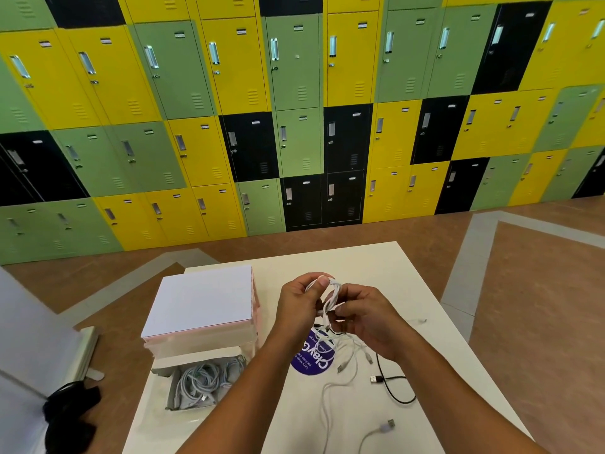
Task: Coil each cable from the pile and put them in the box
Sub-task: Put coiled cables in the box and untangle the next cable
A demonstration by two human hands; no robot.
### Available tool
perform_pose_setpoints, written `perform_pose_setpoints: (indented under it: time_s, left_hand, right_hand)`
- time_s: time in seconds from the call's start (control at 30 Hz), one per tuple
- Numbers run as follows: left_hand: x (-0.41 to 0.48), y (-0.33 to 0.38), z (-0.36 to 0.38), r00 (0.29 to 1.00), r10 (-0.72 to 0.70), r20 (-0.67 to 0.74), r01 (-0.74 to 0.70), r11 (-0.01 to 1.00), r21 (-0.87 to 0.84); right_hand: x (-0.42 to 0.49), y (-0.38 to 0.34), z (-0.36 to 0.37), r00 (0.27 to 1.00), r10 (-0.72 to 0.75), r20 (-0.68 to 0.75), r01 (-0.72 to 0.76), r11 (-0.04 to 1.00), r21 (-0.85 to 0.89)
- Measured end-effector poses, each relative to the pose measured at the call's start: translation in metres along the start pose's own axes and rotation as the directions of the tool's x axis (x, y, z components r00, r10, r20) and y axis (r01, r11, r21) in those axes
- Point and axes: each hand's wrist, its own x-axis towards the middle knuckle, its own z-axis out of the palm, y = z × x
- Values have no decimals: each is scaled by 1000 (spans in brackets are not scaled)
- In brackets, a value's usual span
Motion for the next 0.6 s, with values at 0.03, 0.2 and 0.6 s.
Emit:
perform_pose_setpoints:
  time_s: [0.03,0.2,0.6]
  left_hand:
    - [0,1,0,1000,7,-17,-7,1000,9]
    - [0,0,5,997,58,-52,-55,996,64]
    - [5,3,-5,980,-18,-199,21,1000,16]
  right_hand:
    - [0,0,1,1000,-1,8,1,1000,9]
    - [-2,3,11,1000,0,-7,0,1000,-5]
    - [7,-1,9,988,-94,-123,55,955,-290]
